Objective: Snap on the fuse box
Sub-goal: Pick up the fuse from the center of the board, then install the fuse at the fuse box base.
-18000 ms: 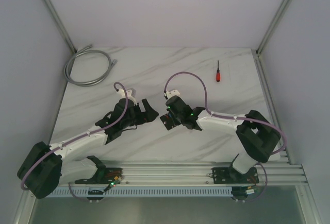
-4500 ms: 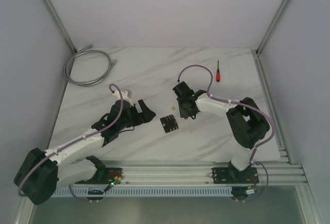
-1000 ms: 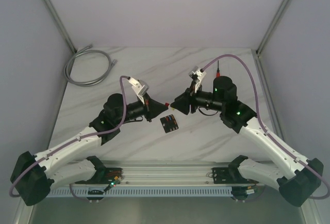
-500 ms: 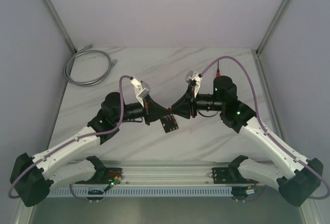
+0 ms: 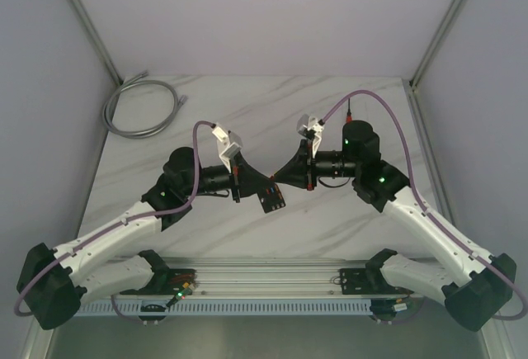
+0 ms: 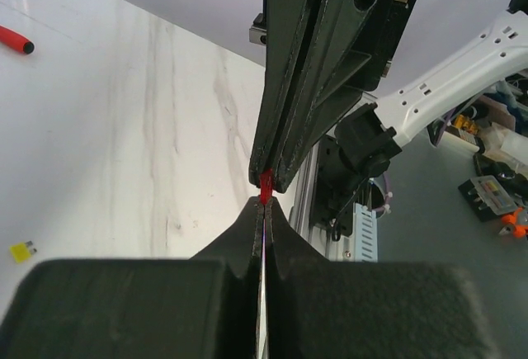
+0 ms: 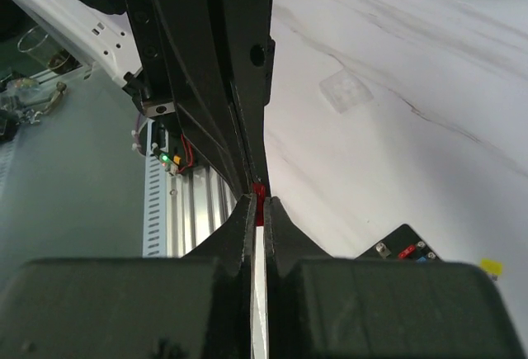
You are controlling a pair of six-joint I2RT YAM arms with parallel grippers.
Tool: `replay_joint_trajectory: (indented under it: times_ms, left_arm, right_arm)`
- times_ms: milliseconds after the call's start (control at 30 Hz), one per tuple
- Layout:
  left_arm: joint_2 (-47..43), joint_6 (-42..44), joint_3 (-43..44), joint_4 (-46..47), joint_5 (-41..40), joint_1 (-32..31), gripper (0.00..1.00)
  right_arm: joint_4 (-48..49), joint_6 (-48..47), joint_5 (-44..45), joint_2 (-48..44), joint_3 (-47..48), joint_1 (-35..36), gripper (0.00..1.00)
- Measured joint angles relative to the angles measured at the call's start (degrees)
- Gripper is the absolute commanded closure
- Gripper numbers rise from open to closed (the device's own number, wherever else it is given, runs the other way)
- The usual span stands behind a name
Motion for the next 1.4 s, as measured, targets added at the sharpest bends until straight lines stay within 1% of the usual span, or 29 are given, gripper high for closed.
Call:
replay_joint_trajectory:
  times_ms: [100, 200, 233, 300, 367, 567, 733, 933, 1067, 1133, 1400]
  left_arm:
    - [0.1, -0.3, 0.0, -0.1, -0.5, 0.0, 0.91]
    - [0.6, -0.7, 0.3, -0.7, -2.1, 0.0, 0.8]
    - [0.8, -0.9, 0.3, -0.9, -3.1, 0.0, 0.74]
    - [1.0, -1.3, 0.3, -1.9, -5.7, -0.1, 0.55]
    - [1.3, -1.9, 0.3, -3.1, -9.6, -0.1, 0.47]
    - [1.0, -4.7, -1.3, -7.0, -23.4, 0.2, 0.26]
    - [-0.7, -8.9, -4.4, -11.3, -34.3, 1.4, 0.12]
    - [-1.9, -12.7, -5.7, -15.1, -42.0, 2.8, 0.0]
    - [-1.8, -15.0, -5.7, -17.5, -45.1, 3.5, 0.0]
    - [-1.6, -16.0, -5.7, -18.3, -46.2, 3.8, 0.0]
    - [0.5, -19.1, -5.7, -20.9, -48.5, 5.0, 0.0]
  right_arm:
    - [0.0, -0.3, -0.2, 0.0, 0.0, -0.2, 1.0]
    - [0.0, -0.6, 0.7, 0.3, 0.0, -0.3, 1.0]
    - [-0.1, -0.7, 1.4, 0.6, 0.0, -0.3, 1.0]
    - [-0.4, -0.7, 3.1, 1.2, 0.0, -0.3, 1.0]
    - [-0.9, -0.6, 5.7, 1.9, 0.0, -0.2, 1.0]
    - [-2.2, 1.0, 17.6, 3.4, -2.0, 0.6, 1.0]
    - [-3.3, 3.8, 32.4, 5.4, -4.0, 4.8, 1.0]
    - [-4.5, 7.4, 48.0, 10.4, -5.8, 11.6, 1.0]
    - [-4.8, 9.5, 56.3, 14.2, -6.1, 15.3, 1.0]
    - [-4.7, 10.1, 59.1, 15.5, -6.2, 16.8, 1.0]
    - [-3.7, 12.3, 65.4, 20.5, -6.4, 20.6, 1.0]
